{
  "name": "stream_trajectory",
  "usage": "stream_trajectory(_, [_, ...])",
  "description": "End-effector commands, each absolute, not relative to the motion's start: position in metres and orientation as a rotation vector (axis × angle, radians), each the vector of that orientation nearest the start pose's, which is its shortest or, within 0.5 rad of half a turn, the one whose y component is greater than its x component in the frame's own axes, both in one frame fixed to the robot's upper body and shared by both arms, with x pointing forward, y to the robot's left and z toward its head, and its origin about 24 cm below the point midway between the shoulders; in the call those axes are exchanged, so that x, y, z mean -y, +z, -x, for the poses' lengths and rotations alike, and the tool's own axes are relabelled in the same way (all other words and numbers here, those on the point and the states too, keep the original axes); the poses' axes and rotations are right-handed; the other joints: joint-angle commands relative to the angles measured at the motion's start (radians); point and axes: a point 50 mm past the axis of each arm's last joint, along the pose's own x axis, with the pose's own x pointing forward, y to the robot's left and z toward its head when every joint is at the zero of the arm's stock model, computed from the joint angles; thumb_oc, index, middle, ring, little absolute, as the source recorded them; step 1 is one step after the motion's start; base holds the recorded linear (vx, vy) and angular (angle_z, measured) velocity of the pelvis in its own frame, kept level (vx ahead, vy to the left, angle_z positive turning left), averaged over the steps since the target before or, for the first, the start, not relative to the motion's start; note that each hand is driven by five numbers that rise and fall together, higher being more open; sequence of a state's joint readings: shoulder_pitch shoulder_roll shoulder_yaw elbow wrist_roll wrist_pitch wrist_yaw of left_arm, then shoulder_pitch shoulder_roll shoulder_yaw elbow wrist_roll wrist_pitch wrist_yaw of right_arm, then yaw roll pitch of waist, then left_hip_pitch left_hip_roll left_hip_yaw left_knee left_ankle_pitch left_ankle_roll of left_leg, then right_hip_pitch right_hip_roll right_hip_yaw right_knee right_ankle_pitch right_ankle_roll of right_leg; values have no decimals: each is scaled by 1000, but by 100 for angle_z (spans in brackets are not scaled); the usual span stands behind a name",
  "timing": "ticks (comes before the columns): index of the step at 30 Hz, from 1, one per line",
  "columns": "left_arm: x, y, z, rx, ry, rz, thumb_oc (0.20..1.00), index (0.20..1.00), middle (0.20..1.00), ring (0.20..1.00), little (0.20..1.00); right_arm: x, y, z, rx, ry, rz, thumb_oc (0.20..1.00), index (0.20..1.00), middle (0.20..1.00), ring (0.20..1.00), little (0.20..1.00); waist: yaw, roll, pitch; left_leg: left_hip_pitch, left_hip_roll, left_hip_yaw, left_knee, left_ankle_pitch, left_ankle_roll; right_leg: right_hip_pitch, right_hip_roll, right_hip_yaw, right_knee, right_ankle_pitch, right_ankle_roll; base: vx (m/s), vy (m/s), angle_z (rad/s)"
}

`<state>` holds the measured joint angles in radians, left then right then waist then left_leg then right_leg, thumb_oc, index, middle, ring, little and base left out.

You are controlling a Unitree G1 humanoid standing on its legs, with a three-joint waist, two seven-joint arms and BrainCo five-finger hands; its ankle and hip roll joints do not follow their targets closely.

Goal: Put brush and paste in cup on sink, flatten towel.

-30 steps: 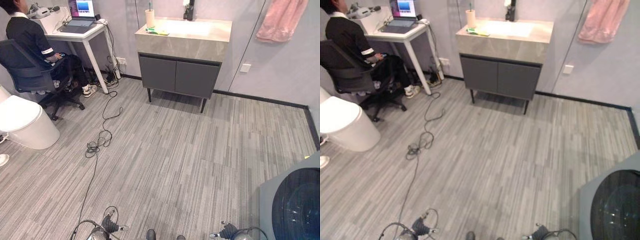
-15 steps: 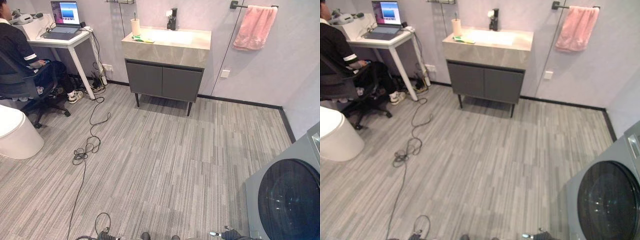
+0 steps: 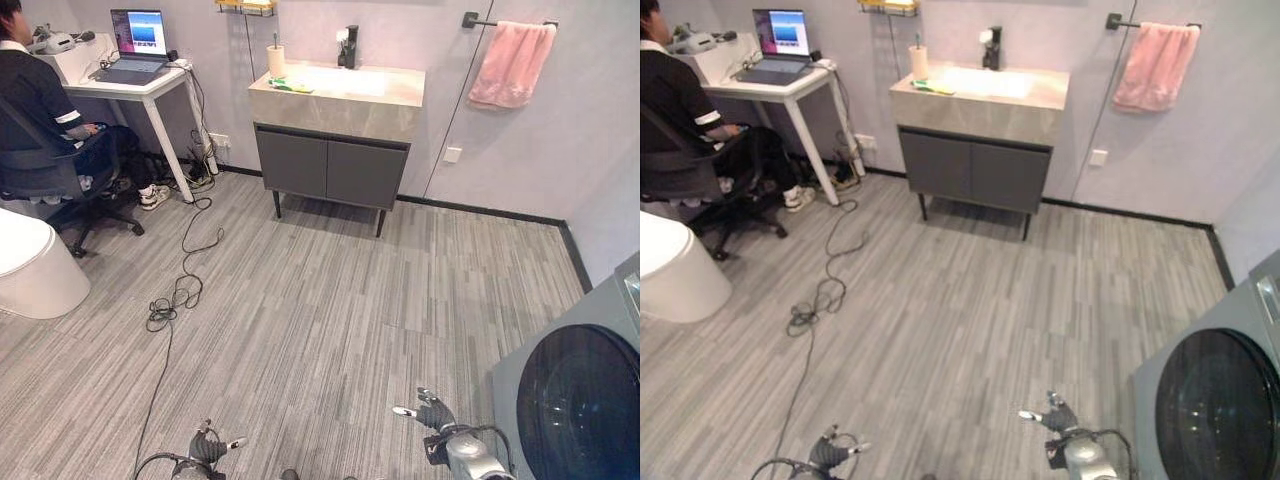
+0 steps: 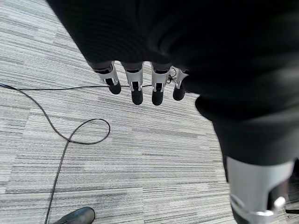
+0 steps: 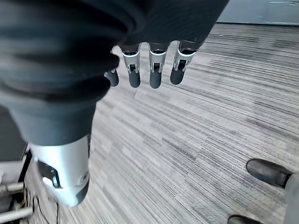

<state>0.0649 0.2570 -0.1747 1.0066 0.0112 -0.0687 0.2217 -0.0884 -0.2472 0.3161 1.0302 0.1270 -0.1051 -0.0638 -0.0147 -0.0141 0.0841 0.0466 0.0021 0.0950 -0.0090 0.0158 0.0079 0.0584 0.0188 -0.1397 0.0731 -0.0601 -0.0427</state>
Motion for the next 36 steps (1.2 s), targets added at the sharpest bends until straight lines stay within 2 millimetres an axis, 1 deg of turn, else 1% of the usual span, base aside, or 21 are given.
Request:
stream_trajectory(1, [-236, -138, -133, -917, 151, -472, 1000, 1000, 1000, 1000, 1000, 209, -121, -186, -792, 67, 393, 1000, 1000, 1000, 1000, 1000, -3, -23, 32, 44, 12, 52, 99, -74, -8, 22, -62, 0, 0, 71, 70, -45, -2, 1])
stream_trajectory(3, [-234, -137, -138, -906, 137, -482, 1000, 1000, 1000, 1000, 1000, 209, -121, -188, -790, 70, 401, 1000, 1000, 1000, 1000, 1000, -4, -28, 48, 8, 16, 47, 149, -83, -6, -8, -60, -4, 44, 59, 68, -99, -7, 4])
stream_trajectory(7, [-236, -129, -155, -850, 116, -525, 1000, 1000, 1000, 1000, 1000, 206, -115, -199, -752, 69, 389, 1000, 1000, 1000, 1000, 1000, -9, -38, 93, -85, 32, 42, 293, -153, 4, -117, -69, -12, 232, 2, 74, -120, -2, 2])
stream_trajectory(9, [-236, -125, -161, -826, 110, -543, 1000, 1000, 1000, 1000, 1000, 206, -113, -201, -744, 61, 383, 1000, 1000, 1000, 1000, 1000, -12, -42, 99, -125, 38, 42, 374, -186, 6, -144, -75, -19, 286, -19, 75, -45, -7, 4])
stream_trajectory(12, [-235, -125, -164, -829, 106, -560, 1000, 1000, 1000, 1000, 1000, 206, -115, -200, -756, 47, 374, 1000, 1000, 1000, 1000, 1000, -11, -45, 100, -138, 43, 46, 424, -202, 12, -146, -76, -20, 297, -26, 69, 27, 6, 1])
stream_trajectory(16, [-230, -126, -165, -826, 66, -578, 1000, 1000, 1000, 1000, 1000, 207, -117, -199, -772, 35, 377, 1000, 1000, 1000, 1000, 1000, -11, -45, 96, -115, 33, 55, 401, -199, 22, -124, -81, -13, 273, -16, 73, 86, 66, 8])
stream_trajectory(18, [-229, -127, -165, -829, 41, -602, 1000, 1000, 1000, 1000, 1000, 207, -118, -200, -777, 26, 371, 1000, 1000, 1000, 1000, 1000, -11, -40, 95, -95, 19, 62, 366, -183, 28, -116, -89, -1, 260, 15, 89, 76, 131, 12])
stream_trajectory(19, [-227, -126, -166, -816, 23, -616, 1000, 1000, 1000, 1000, 1000, 206, -116, -202, -765, 29, 375, 1000, 1000, 1000, 1000, 1000, -11, -35, 96, -80, 6, 65, 326, -171, 36, -125, -99, 7, 271, 54, 108, 58, 178, 0])
stream_trajectory(21, [-226, -125, -169, -798, 6, -634, 1000, 1000, 1000, 1000, 1000, 204, -111, -209, -733, 41, 385, 1000, 1000, 1000, 1000, 1000, -15, -24, 103, -50, -19, 74, 245, -143, 53, -178, -118, 43, 339, 161, 146, 34, 222, -20])
stream_trajectory(22, [-224, -124, -171, -788, -5, -641, 1000, 1000, 1000, 1000, 1000, 203, -110, -211, -724, 40, 381, 1000, 1000, 1000, 1000, 1000, -20, -18, 107, -36, -29, 73, 216, -135, 62, -208, -125, 60, 384, 215, 156, 61, 317, -18])
stream_trajectory(23, [-224, -119, -177, -755, -27, -658, 1000, 1000, 1000, 1000, 1000, 198, -104, -219, -687, 48, 365, 1000, 1000, 1000, 1000, 1000, -31, -4, 123, -5, -40, 66, 154, -120, 81, -272, -123, 92, 473, 274, 157, 57, 233, -8])
stream_trajectory(24, [-224, -119, -177, -755, -27, -658, 1000, 1000, 1000, 1000, 1000, 198, -104, -219, -687, 48, 365, 1000, 1000, 1000, 1000, 1000, -29, -5, 123, -4, -41, 67, 152, -119, 81, -274, -123, 94, 475, 273, 158, 153, 248, -7])
stream_trajectory(25, [-223, -119, -177, -754, -48, -668, 1000, 1000, 1000, 1000, 1000, 194, -101, -224, -666, 54, 353, 1000, 1000, 1000, 1000, 1000, -35, 9, 127, 24, -42, 74, 130, -114, 82, -315, -122, 84, 507, 264, 162, 195, 124, -9])
stream_trajectory(26, [-223, -118, -179, -748, -64, -689, 1000, 1000, 1000, 1000, 1000, 192, -98, -227, -647, 62, 353, 1000, 1000, 1000, 1000, 1000, -46, 14, 127, 38, -44, 70, 117, -111, 79, -342, -106, 85, 477, 246, 159, 350, 148, -29])
stream_trajectory(27, [-225, -118, -181, -751, -59, -702, 1000, 1000, 1000, 1000, 1000, 190, -92, -234, -613, 71, 357, 1000, 1000, 1000, 1000, 1000, -59, 14, 128, 71, -54, 72, 87, -121, 69, -378, -118, 58, 382, 237, 162, 342, 29, -31])
stream_trajectory(28, [-226, -118, -182, -757, -48, -705, 1000, 1000, 1000, 1000, 1000, 190, -88, -237, -595, 73, 359, 1000, 1000, 1000, 1000, 1000, -66, 8, 124, 89, -61, 72, 79, -132, 62, -387, -148, 37, 276, 244, 164, 270, 0, -28])
stream_trajectory(29, [-226, -118, -182, -756, -48, -704, 1000, 1000, 1000, 1000, 1000, 190, -88, -237, -595, 73, 360, 1000, 1000, 1000, 1000, 1000, -70, 12, 127, 92, -56, 68, 79, -134, 61, -379, -146, 31, 269, 245, 164, 215, -60, 6])
stream_trajectory(32, [-225, -117, -186, -750, -34, -697, 1000, 1000, 1000, 1000, 1000, 187, -83, -243, -568, 91, 378, 1000, 1000, 1000, 1000, 1000, -95, 6, 126, 150, -56, 47, 58, -161, 28, -414, -176, 54, 38, 314, 188, 341, -103, 15])
stream_trajectory(34, [-225, -118, -185, -760, -30, -701, 1000, 1000, 1000, 1000, 1000, 187, -83, -242, -567, 96, 388, 1000, 1000, 1000, 1000, 1000, -110, 7, 127, 199, -38, 39, 49, -168, 8, -412, -168, 70, -22, 343, 197, 412, -128, 31])
stream_trajectory(35, [-224, -120, -184, -766, -35, -699, 1000, 1000, 1000, 1000, 1000, 189, -83, -240, -567, 100, 396, 1000, 1000, 1000, 1000, 1000, -118, 5, 122, 223, -32, 30, 41, -168, 1, -411, -156, 82, -11, 350, 200, 382, -142, 29])
stream_trajectory(36, [-223, -121, -182, -773, -40, -702, 1000, 1000, 1000, 1000, 1000, 190, -86, -236, -581, 98, 396, 1000, 1000, 1000, 1000, 1000, -121, 5, 111, 234, -23, 20, 37, -164, -8, -402, -146, 86, -19, 336, 193, 244, -98, 25])
